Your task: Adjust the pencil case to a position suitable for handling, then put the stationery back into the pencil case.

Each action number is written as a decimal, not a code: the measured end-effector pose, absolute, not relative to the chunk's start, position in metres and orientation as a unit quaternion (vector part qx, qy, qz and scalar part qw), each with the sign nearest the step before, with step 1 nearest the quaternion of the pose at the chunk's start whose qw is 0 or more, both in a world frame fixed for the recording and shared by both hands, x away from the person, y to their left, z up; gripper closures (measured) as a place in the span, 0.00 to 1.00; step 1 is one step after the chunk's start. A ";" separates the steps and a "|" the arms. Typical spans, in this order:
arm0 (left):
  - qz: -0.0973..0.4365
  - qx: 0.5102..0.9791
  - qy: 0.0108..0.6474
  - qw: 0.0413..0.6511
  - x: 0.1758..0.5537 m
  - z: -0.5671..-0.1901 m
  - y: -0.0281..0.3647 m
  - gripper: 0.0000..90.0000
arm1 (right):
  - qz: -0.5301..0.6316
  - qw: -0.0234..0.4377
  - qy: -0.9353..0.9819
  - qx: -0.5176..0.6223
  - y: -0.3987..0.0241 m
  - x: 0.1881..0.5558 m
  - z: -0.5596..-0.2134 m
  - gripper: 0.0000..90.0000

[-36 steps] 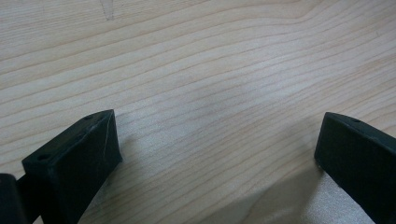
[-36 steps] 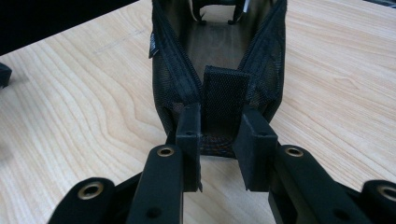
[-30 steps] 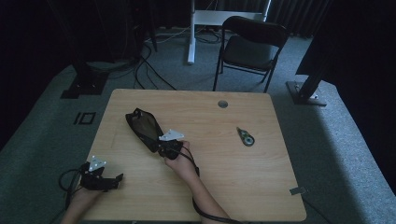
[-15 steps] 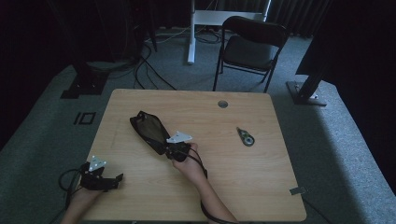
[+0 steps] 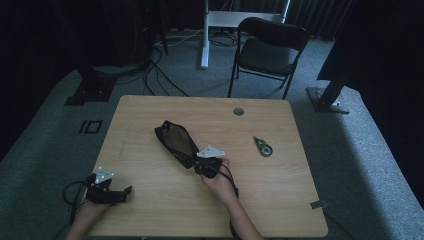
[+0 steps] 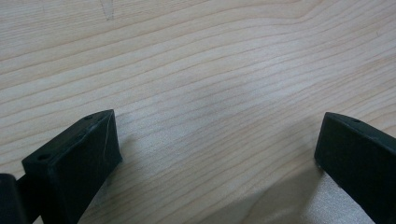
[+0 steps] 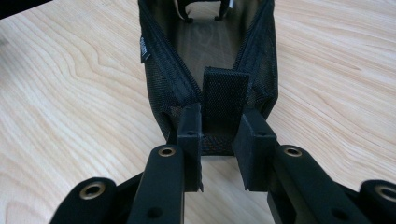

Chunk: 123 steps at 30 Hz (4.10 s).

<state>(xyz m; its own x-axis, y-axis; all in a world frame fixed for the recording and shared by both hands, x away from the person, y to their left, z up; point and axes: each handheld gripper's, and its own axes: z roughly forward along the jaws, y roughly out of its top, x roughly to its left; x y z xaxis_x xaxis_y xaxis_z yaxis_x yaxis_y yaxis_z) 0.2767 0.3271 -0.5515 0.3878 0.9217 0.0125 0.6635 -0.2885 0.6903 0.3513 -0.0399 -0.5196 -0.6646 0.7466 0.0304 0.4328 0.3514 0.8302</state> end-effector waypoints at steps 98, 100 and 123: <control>0.211 0.775 0.512 0.306 0.277 -0.551 0.327 0.00 | 0.440 0.260 0.718 0.472 -0.215 0.215 -0.494 0.55; 0.211 0.775 0.512 0.306 0.277 -0.551 0.327 0.00 | 0.443 0.260 0.714 0.476 -0.222 0.219 -0.492 0.49; 0.211 0.775 0.512 0.306 0.277 -0.551 0.327 0.00 | 0.446 0.242 0.689 0.517 -0.263 0.266 -0.504 0.21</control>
<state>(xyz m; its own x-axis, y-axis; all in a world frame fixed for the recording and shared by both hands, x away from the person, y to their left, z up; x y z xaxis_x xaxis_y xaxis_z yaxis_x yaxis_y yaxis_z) 0.2767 0.3270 -0.5513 0.3878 0.9217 0.0132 0.6639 -0.2892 0.6896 0.2659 -0.2628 -0.5039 -0.3472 0.9291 0.1272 0.4975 0.0675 0.8648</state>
